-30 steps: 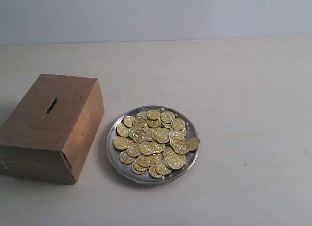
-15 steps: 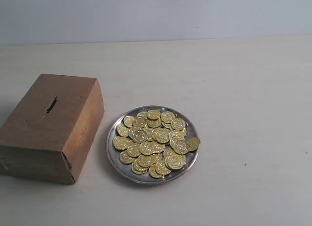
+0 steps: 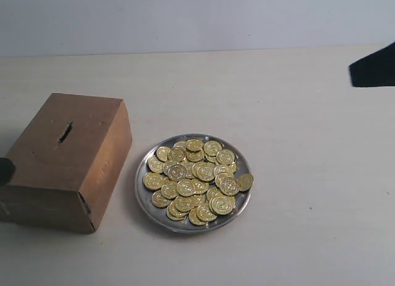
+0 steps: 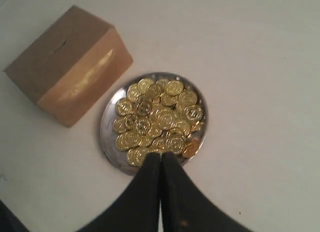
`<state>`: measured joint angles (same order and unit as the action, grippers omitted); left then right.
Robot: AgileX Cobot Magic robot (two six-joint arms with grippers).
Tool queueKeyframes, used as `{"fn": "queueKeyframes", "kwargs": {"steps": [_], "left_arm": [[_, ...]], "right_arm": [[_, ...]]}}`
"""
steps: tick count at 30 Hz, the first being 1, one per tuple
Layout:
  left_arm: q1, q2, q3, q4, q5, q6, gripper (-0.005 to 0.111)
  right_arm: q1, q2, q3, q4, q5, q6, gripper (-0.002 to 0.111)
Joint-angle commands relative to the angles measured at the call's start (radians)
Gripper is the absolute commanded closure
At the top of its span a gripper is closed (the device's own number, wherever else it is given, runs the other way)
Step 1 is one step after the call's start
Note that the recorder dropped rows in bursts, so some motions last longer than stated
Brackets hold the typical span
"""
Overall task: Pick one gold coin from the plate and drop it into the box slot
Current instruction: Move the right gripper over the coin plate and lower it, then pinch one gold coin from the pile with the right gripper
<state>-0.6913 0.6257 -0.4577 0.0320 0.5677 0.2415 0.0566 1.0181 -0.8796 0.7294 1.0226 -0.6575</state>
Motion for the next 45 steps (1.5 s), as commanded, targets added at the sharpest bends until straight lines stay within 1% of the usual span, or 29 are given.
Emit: {"fn": "queueKeyframes", "kwargs": {"steps": [1,2,4,7,9,10,13,17,20,22,25,29,30,32,37,45], "left_arm": [[-0.018,0.145,-0.008,-0.009,-0.004,0.136,0.107],[-0.018,0.171,-0.008,-0.009,-0.009,0.151,0.107],[-0.018,0.209,-0.008,-0.009,-0.028,0.154,0.107],[-0.018,0.236,-0.008,-0.009,-0.071,0.154,0.107],[-0.018,0.241,-0.008,-0.009,-0.092,0.154,0.107],[-0.018,0.241,-0.008,-0.009,-0.098,0.154,0.107],[-0.018,0.241,-0.008,-0.009,-0.098,0.154,0.107],[-0.018,0.241,-0.008,-0.009,-0.098,0.154,0.107],[-0.018,0.241,-0.008,-0.009,-0.098,0.154,0.107],[-0.018,0.241,-0.008,-0.009,-0.098,0.154,0.107],[-0.018,0.241,-0.008,-0.009,-0.098,0.154,0.107],[-0.018,0.241,-0.008,-0.009,-0.098,0.154,0.107],[-0.018,0.241,-0.008,-0.009,-0.098,0.154,0.107],[-0.018,0.241,-0.008,-0.009,-0.098,0.154,0.107],[-0.018,0.241,-0.008,-0.009,-0.102,0.154,0.107],[-0.018,0.241,-0.008,-0.009,-0.103,0.154,0.107]], "right_arm": [[0.135,0.266,-0.076,-0.063,-0.029,-0.053,0.108],[0.175,0.308,-0.090,-0.107,-0.046,-0.027,0.108],[0.279,0.406,-0.125,-0.246,-0.113,0.089,0.108],[0.424,0.532,-0.186,-0.488,-0.179,0.337,0.108],[0.502,0.618,-0.232,-0.630,-0.186,0.496,0.108],[0.530,0.658,-0.253,-0.681,-0.186,0.536,0.108],[0.612,0.764,-0.306,-0.771,-0.186,0.604,0.108],[0.689,0.887,-0.386,-0.804,-0.207,0.668,0.108],[0.714,0.944,-0.437,-0.807,-0.217,0.672,0.106],[0.724,0.968,-0.466,-0.788,-0.208,0.669,0.099],[0.728,0.994,-0.490,-0.758,-0.200,0.649,0.081],[0.728,1.010,-0.496,-0.716,-0.215,0.618,0.049],[0.728,1.012,-0.496,-0.703,-0.223,0.612,0.045],[0.728,1.014,-0.496,-0.686,-0.235,0.607,0.043],[0.728,1.033,-0.496,-0.598,-0.241,0.565,0.046],[0.728,1.088,-0.496,-0.578,-0.236,0.562,0.046]]}}
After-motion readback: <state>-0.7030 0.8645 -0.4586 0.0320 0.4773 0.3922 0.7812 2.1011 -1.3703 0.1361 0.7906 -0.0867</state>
